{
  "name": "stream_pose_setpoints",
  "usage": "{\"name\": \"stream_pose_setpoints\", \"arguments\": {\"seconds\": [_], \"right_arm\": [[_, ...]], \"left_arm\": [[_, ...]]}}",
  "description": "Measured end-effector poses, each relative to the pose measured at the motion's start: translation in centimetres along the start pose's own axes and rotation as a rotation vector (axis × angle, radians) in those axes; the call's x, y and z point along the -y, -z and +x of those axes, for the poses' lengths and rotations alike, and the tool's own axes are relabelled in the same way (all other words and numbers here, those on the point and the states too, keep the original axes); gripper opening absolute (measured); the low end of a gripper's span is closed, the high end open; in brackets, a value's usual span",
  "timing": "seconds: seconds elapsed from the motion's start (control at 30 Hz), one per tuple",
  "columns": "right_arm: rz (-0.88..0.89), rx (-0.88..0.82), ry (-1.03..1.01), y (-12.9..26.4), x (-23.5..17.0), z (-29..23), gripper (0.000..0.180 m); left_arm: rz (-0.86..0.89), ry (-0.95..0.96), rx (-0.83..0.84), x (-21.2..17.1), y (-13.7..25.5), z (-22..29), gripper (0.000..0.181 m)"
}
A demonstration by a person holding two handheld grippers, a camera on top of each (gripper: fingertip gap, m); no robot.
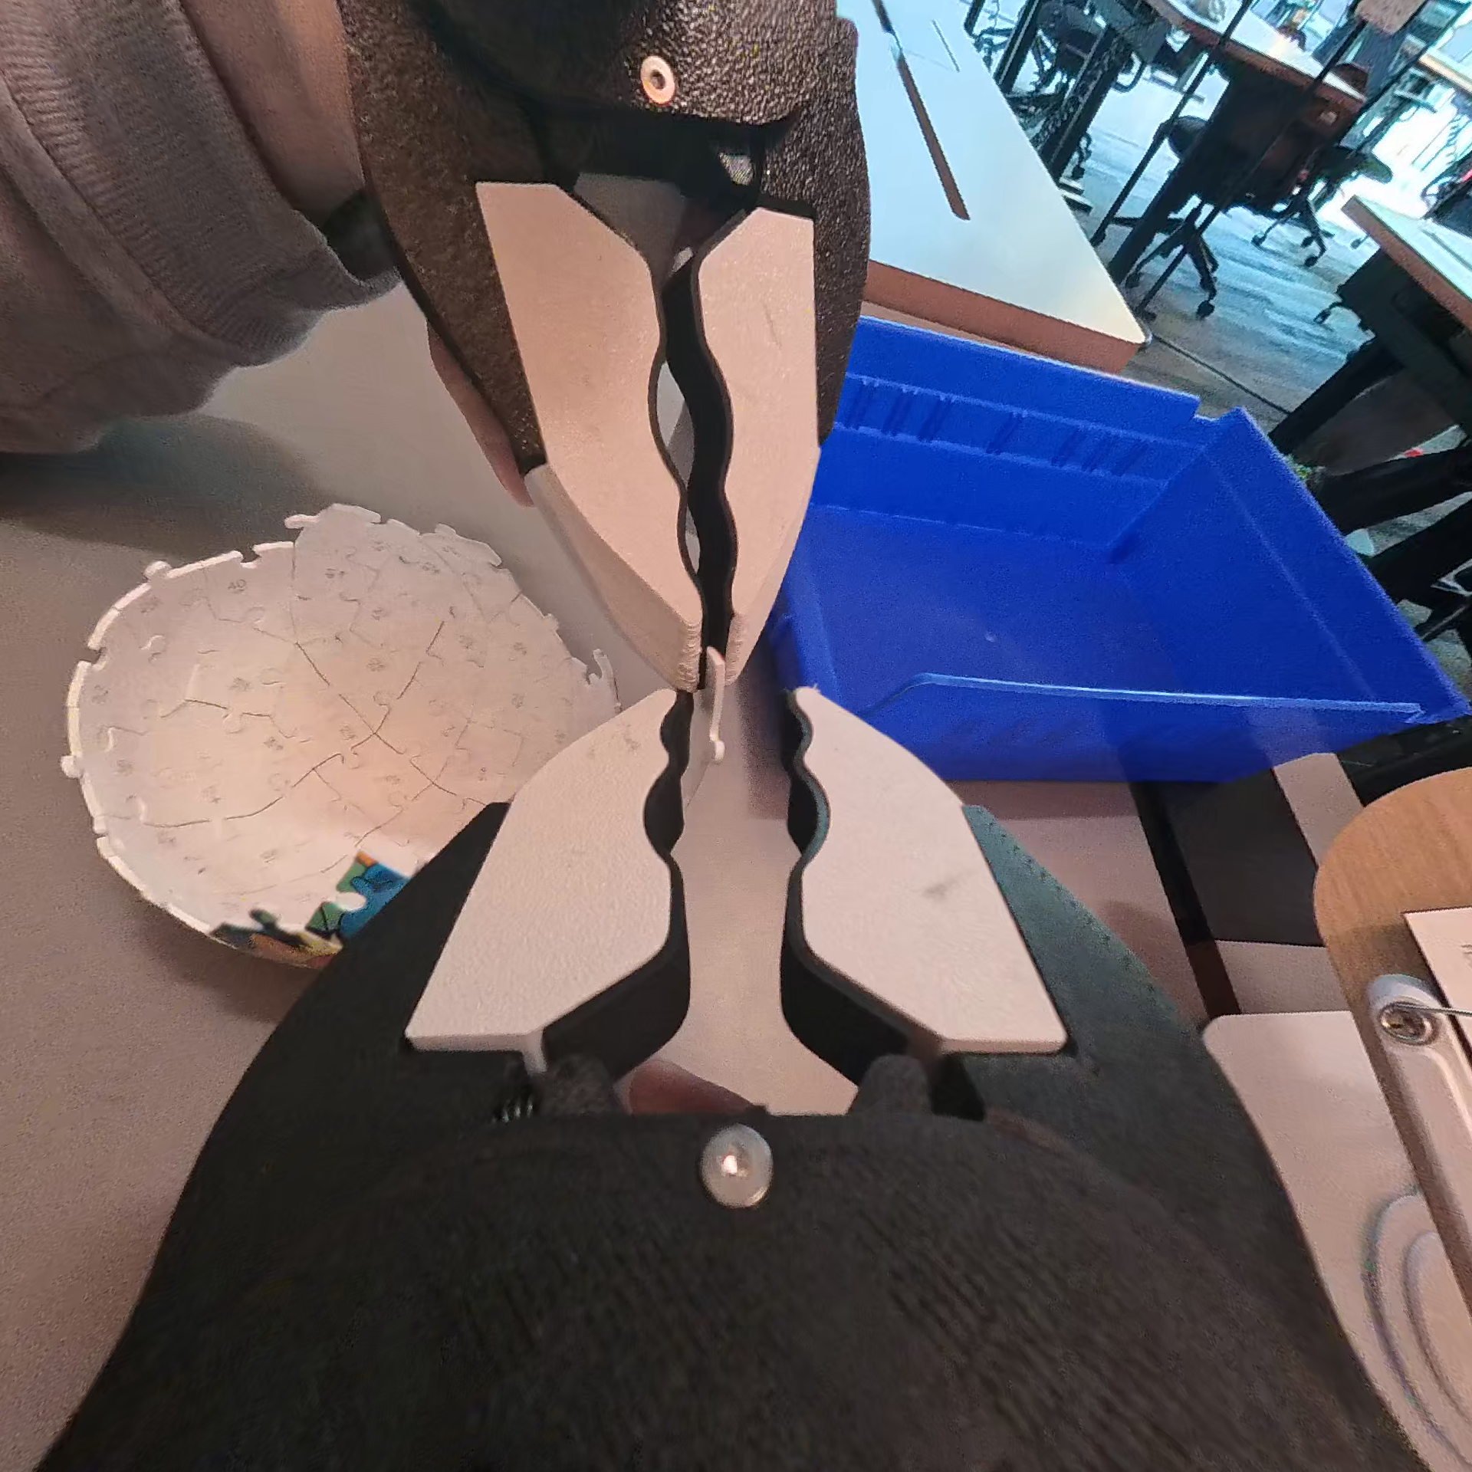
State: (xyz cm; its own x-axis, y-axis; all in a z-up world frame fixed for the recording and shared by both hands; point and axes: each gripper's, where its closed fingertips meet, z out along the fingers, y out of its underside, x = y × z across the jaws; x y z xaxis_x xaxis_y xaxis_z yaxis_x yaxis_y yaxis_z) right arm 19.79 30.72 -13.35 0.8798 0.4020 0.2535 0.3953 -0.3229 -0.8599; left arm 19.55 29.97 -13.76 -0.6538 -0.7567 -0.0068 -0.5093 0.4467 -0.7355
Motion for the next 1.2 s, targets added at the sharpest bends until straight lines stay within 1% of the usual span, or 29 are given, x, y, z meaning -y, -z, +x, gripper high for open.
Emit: {"name": "stream_pose_setpoints", "arguments": {"seconds": [0.03,0.2,0.27,0.33,0.53,0.63,1.07,1.2], "right_arm": [[0.002,-0.006,0.008,0.1,0.1,0.1,0.022],[0.001,-0.012,0.032,0.4,0.0,0.2,0.022],[-0.007,0.010,0.035,0.4,-0.2,-0.1,0.011],[-0.006,0.031,0.023,0.4,-0.2,-0.4,0.005],[0.015,0.088,-0.025,0.7,0.0,-0.7,0.003],[0.013,0.101,-0.018,0.9,0.0,-0.9,0.002],[0.017,0.047,0.026,1.0,0.0,-1.1,0.004],[0.005,0.028,0.046,1.1,0.2,-1.1,0.009]], "left_arm": [[0.010,0.003,-0.004,0.1,0.0,0.0,0.001],[0.024,0.015,-0.018,0.3,-0.1,0.1,0.001],[0.021,0.010,-0.009,0.3,-0.3,0.0,0.001],[0.021,0.007,-0.006,0.3,-0.3,0.0,0.001],[0.026,-0.018,-0.018,0.5,-0.1,0.4,0.002],[0.026,-0.034,-0.018,0.6,-0.1,0.6,0.002],[0.003,-0.075,0.010,0.8,-0.1,0.9,0.001],[0.016,-0.082,0.006,1.1,0.1,1.1,0.001]]}}
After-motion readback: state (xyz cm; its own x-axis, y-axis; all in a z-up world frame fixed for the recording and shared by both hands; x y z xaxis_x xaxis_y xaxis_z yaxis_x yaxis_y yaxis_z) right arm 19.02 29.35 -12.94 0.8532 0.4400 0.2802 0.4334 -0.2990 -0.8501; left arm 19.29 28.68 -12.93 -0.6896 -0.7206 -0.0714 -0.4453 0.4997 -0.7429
